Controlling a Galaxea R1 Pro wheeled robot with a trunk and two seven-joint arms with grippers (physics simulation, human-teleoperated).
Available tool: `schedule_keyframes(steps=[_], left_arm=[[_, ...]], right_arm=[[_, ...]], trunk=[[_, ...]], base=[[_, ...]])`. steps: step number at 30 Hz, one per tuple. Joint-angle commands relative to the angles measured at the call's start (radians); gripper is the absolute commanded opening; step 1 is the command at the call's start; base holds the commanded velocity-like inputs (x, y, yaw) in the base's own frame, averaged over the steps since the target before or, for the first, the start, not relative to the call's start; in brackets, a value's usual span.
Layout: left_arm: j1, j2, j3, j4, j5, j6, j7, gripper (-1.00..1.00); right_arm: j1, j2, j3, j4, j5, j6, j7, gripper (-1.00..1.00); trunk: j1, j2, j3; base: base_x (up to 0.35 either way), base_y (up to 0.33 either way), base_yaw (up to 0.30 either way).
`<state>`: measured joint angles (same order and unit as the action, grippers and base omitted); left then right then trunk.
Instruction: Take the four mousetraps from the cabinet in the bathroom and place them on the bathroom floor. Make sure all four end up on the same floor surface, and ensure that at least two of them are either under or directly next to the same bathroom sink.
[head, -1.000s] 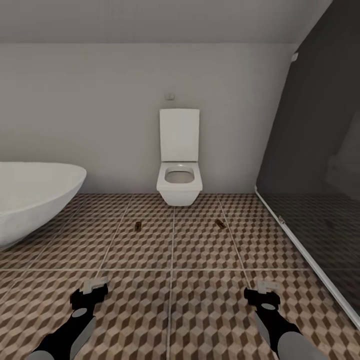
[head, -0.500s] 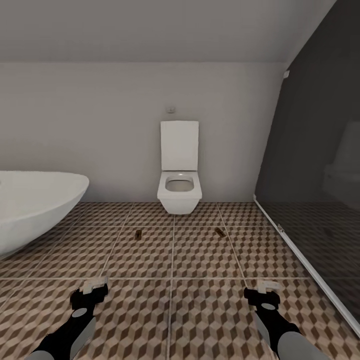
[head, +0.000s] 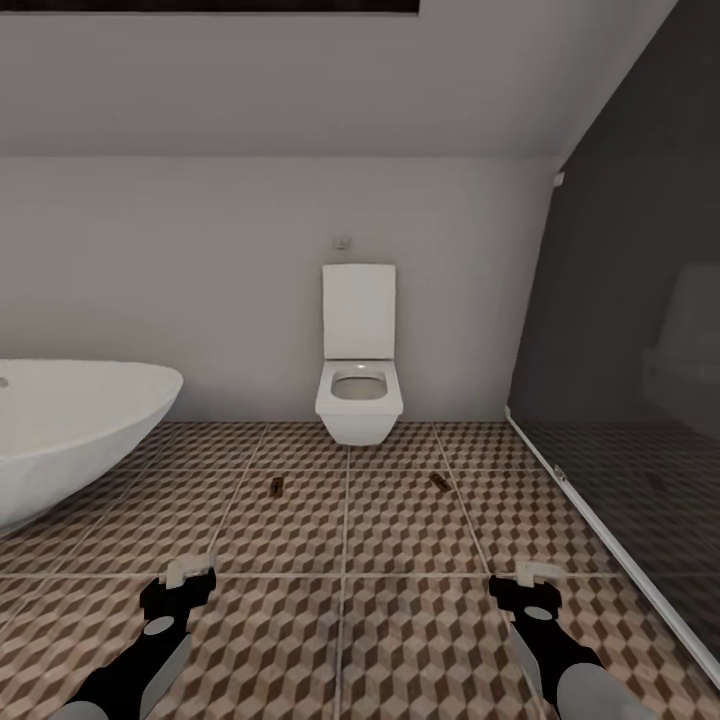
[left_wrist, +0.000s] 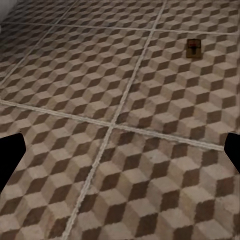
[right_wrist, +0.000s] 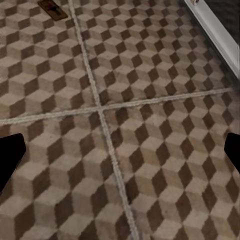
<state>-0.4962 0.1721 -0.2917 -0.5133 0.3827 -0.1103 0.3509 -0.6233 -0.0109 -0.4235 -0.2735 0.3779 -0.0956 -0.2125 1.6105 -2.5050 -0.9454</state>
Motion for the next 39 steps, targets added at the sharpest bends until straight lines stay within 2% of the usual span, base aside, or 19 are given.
schedule_keyframes(steps=[1,23,26,39], left_arm=[[-0.001,0.001,-0.008,0.0,0.011,-0.005,0.006,1.0],[-0.001,0.001,-0.007,0.005,0.012,-0.005,-0.007,1.0],[-0.001,0.001,-0.007,0.005,0.012,-0.005,-0.007,1.0],[-0.001,0.001,-0.007,0.006,0.012,-0.005,-0.007,1.0]], right_arm=[[-0.001,0.0,-0.007,0.002,0.007,-0.005,-0.001,1.0],[-0.001,0.001,-0.006,0.004,0.004,-0.021,0.0,1.0],[-0.001,0.001,-0.006,0.004,0.004,-0.021,0.0,1.0],[-0.001,0.001,-0.006,0.005,0.004,-0.021,0.003,1.0]], trunk=[[-0.001,0.0,0.003],[-0.011,0.005,0.088],[-0.022,0.026,0.097],[-0.022,0.026,0.097]], base=[[0.0,0.0,0.0],[0.0,0.0,0.0],[0.0,0.0,0.0],[0.0,0.0,0.0]])
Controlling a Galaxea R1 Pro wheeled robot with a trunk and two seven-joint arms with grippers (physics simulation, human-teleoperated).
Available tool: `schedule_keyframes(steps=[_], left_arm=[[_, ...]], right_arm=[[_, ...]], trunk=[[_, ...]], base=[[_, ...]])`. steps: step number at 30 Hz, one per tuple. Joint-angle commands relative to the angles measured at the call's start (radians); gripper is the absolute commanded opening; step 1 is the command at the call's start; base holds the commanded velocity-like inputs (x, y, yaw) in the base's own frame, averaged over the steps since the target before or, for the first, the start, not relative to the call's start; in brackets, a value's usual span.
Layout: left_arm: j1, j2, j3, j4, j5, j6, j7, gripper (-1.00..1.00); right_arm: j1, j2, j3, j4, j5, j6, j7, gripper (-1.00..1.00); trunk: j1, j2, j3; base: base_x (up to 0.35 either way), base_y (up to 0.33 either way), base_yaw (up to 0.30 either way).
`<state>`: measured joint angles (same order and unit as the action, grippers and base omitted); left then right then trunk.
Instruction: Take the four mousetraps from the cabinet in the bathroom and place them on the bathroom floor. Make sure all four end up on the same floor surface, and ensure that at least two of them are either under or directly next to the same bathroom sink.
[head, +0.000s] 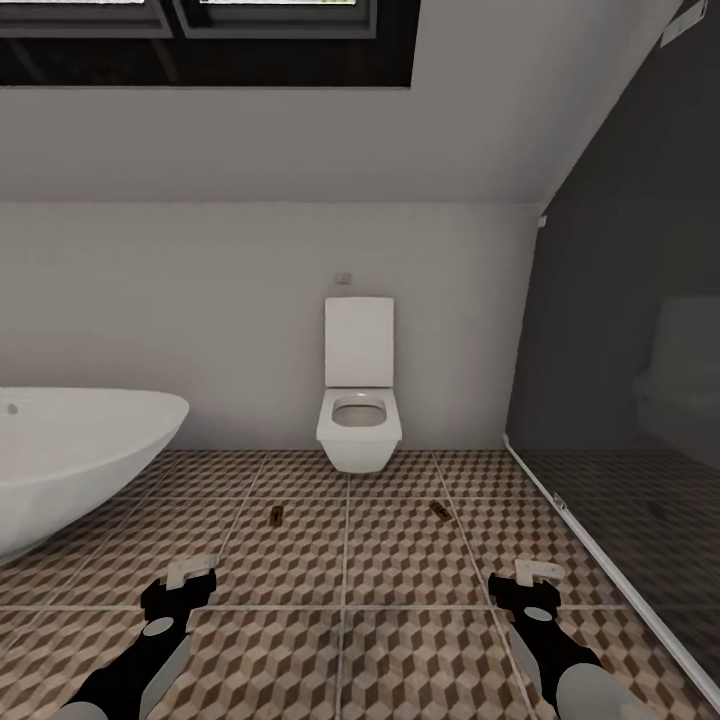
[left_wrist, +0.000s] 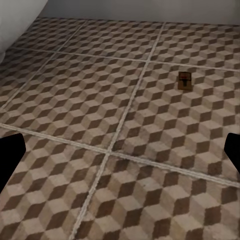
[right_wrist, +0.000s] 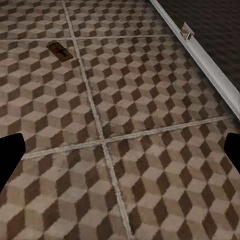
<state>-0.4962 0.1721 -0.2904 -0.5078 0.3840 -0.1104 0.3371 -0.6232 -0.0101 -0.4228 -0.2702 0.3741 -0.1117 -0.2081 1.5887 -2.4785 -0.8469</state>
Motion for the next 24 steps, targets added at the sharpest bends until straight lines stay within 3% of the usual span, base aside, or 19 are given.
schedule_keyframes(steps=[1,24], left_arm=[[-0.001,0.001,-0.008,0.0,0.01,-0.005,0.006,1.0],[-0.001,0.001,-0.007,0.0,0.01,-0.005,0.006,1.0]], right_arm=[[-0.001,0.0,-0.007,0.002,0.008,-0.005,-0.001,1.0],[-0.001,-0.001,-0.008,0.002,0.006,-0.005,0.001,1.0]], trunk=[[0.0,0.0,-0.001],[0.0,0.0,-0.001]], base=[[0.0,0.0,0.0],[0.0,0.0,0.0]])
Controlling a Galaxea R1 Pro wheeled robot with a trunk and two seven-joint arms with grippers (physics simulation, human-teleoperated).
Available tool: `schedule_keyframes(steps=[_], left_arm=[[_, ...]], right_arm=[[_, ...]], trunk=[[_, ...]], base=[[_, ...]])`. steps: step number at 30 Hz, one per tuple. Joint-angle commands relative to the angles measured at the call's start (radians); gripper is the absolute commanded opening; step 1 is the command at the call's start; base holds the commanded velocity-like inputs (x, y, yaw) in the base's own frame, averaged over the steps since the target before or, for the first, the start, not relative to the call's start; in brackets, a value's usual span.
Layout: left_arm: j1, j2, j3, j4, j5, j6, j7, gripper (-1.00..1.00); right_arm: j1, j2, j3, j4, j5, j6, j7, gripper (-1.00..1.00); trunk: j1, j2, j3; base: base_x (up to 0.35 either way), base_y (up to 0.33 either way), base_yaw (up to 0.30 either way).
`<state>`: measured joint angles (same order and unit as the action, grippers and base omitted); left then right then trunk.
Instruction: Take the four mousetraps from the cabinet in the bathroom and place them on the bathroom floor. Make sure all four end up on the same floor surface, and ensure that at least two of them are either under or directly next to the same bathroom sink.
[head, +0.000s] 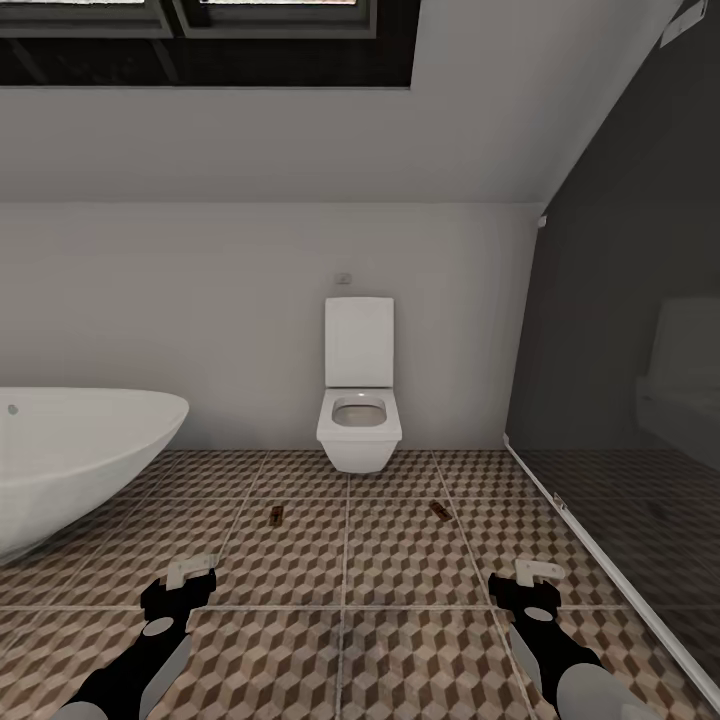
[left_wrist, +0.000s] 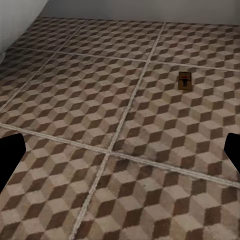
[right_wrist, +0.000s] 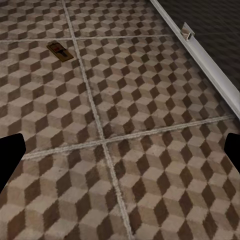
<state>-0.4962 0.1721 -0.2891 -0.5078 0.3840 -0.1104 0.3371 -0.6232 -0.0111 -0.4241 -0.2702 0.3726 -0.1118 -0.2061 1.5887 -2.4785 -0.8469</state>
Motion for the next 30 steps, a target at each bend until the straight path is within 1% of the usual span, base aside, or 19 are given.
schedule_keyframes(steps=[1,11,12,13,14,15,18,19,22,30], left_arm=[[-0.001,0.001,-0.009,0.0,0.01,-0.005,0.006,1.0],[-0.001,0.001,-0.012,0.0,0.009,-0.004,-0.003,1.0],[-0.001,0.001,-0.012,0.001,0.009,-0.004,-0.011,1.0],[-0.001,0.001,-0.014,0.001,0.008,-0.002,-0.048,1.0],[-0.001,0.001,-0.014,0.001,0.009,-0.002,-0.065,1.0],[-0.001,0.001,-0.013,0.002,0.01,0.0,-0.101,1.0],[-0.001,0.002,-0.011,0.002,0.011,0.002,-0.148,1.0],[-0.001,0.002,-0.01,0.003,0.012,0.003,-0.168,1.0],[-0.001,0.003,-0.009,0.004,0.013,0.004,-0.185,1.0],[-0.001,0.002,-0.011,0.029,0.011,0.006,-0.202,1.0]], right_arm=[[-0.001,0.0,-0.007,0.002,0.008,-0.005,-0.001,1.0],[-0.001,-0.001,-0.006,0.006,0.009,-0.005,0.002,1.0],[-0.001,-0.002,-0.006,0.009,0.01,-0.005,0.004,1.0],[-0.001,-0.002,-0.004,0.027,0.012,-0.006,0.013,1.0],[-0.001,-0.002,-0.004,0.033,0.013,-0.006,0.018,1.0],[-0.001,-0.002,-0.003,0.045,0.015,-0.007,0.032,1.0],[-0.001,-0.003,-0.002,0.055,0.017,-0.007,0.062,1.0],[-0.001,-0.004,-0.001,0.059,0.017,-0.008,0.086,1.0],[-0.001,-0.009,-0.001,0.063,0.018,-0.008,0.125,1.0],[-0.001,-0.036,-0.001,0.068,0.018,-0.008,0.211,1.0]], trunk=[[0.0,0.0,-0.001],[0.0,0.0,-0.001],[0.0,0.0,-0.001],[0.0,0.0,-0.001],[0.0,0.0,-0.001],[0.0,0.0,-0.001],[0.0,0.0,-0.001],[0.0,0.0,-0.001],[0.0,0.0,-0.001],[0.0,0.0,-0.001]], base=[[0.0,0.0,0.0],[0.0,0.0,0.0],[0.0,0.0,0.0],[0.0,0.0,0.0],[0.0,0.0,0.0],[0.0,0.0,0.0],[0.0,0.0,0.0],[0.0,0.0,0.0],[0.0,0.0,0.0],[0.0,0.0,0.0]])
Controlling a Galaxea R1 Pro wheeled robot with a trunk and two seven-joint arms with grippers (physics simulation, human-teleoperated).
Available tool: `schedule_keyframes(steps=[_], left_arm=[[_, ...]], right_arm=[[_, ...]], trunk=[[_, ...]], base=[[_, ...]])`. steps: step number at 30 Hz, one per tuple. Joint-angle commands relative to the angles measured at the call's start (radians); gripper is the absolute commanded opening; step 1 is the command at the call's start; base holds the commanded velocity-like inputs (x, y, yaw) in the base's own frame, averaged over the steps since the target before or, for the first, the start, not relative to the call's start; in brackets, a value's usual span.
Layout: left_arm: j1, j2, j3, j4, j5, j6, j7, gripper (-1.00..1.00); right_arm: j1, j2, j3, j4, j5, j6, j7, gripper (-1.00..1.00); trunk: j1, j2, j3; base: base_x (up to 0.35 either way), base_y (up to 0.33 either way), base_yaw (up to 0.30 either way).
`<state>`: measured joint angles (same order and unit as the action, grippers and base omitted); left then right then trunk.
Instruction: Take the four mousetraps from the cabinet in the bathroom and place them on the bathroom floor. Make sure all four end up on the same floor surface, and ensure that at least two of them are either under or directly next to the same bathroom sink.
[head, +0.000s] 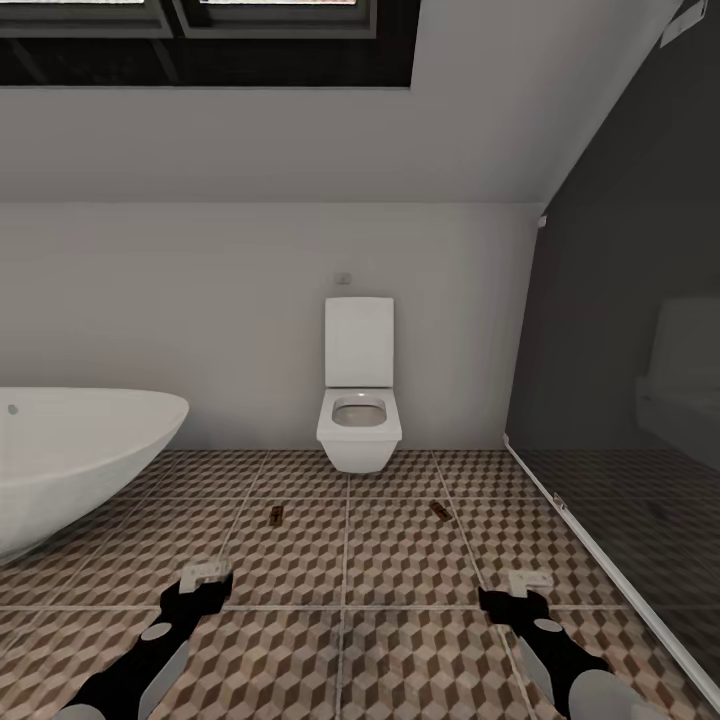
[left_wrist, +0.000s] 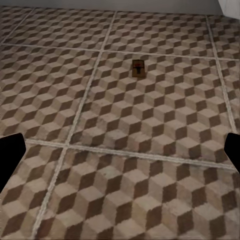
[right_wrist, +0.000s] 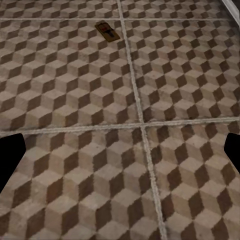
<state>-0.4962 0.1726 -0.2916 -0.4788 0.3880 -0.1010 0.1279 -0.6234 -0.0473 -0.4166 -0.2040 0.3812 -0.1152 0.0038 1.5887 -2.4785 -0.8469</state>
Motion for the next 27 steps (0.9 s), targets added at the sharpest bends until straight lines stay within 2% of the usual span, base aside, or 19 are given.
schedule_keyframes(steps=[1,12,27], left_arm=[[-0.001,0.001,-0.009,0.002,0.007,-0.004,0.007,1.0],[-0.001,0.001,-0.004,-0.006,0.003,-0.014,0.007,1.0],[-0.001,0.001,-0.006,-0.006,0.003,-0.013,0.009,1.0]], right_arm=[[-0.001,-0.001,-0.008,0.001,0.01,-0.004,0.004,1.0],[-0.001,-0.003,-0.008,0.002,0.01,-0.004,0.014,1.0],[-0.001,-0.002,-0.008,0.002,0.01,-0.004,0.013,1.0]], trunk=[[0.0,0.0,-0.001],[0.0,0.0,-0.001],[-0.058,0.105,0.046]], base=[[0.0,0.0,0.0],[0.0,0.0,0.0],[0.0,0.0,0.0]])
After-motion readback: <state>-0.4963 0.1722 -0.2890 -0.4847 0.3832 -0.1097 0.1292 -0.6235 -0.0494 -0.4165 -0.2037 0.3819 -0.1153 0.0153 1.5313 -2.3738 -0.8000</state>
